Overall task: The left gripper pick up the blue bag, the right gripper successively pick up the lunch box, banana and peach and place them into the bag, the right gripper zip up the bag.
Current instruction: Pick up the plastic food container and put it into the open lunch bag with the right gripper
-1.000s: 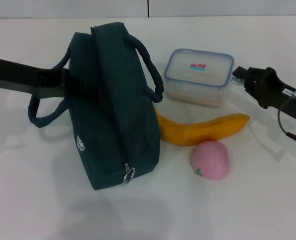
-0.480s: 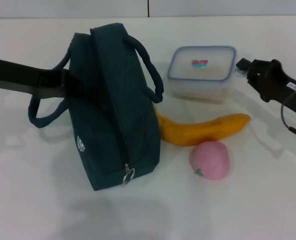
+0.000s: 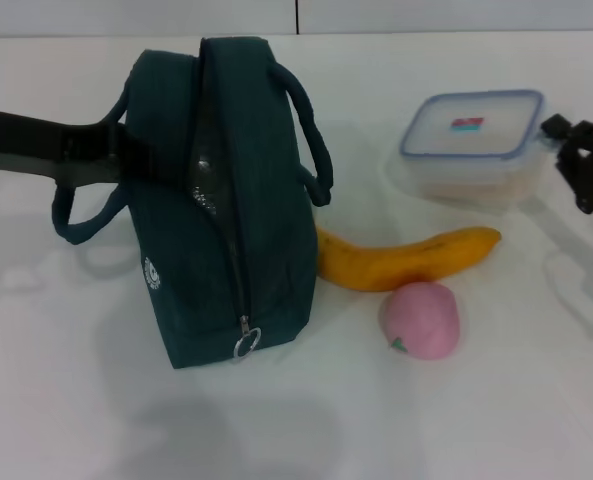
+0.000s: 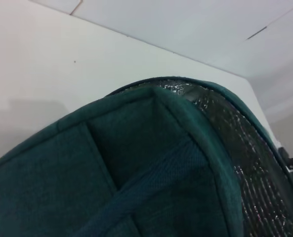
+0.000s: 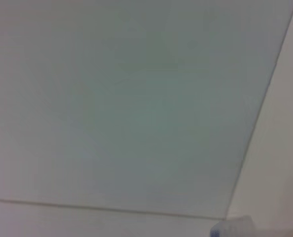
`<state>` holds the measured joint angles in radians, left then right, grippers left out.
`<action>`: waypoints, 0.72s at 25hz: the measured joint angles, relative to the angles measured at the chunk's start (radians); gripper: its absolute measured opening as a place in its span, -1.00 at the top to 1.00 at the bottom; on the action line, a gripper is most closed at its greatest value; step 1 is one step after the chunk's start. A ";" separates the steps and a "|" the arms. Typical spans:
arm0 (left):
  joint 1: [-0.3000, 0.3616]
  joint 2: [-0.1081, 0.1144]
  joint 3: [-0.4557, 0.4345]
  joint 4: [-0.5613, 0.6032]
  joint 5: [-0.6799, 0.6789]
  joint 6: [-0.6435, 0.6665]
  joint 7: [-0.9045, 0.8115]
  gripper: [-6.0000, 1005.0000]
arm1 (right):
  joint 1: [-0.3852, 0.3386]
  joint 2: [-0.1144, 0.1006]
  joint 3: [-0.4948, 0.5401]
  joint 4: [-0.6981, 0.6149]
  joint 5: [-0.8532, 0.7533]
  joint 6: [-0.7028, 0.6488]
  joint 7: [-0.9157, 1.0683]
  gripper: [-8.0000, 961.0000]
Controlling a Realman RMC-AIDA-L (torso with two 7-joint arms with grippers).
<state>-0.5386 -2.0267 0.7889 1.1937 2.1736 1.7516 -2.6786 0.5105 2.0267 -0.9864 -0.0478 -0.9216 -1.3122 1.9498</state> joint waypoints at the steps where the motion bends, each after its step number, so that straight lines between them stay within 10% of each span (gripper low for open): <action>1: 0.000 0.000 0.000 0.000 -0.004 0.000 -0.003 0.92 | -0.007 -0.001 0.000 -0.001 0.009 -0.016 0.001 0.75; 18: -0.009 -0.002 0.003 0.002 -0.021 0.005 -0.035 0.92 | -0.053 -0.001 0.001 0.002 0.107 -0.254 0.047 0.71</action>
<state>-0.5475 -2.0283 0.7919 1.1961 2.1525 1.7566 -2.7132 0.4573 2.0255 -0.9854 -0.0460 -0.8146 -1.5657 1.9972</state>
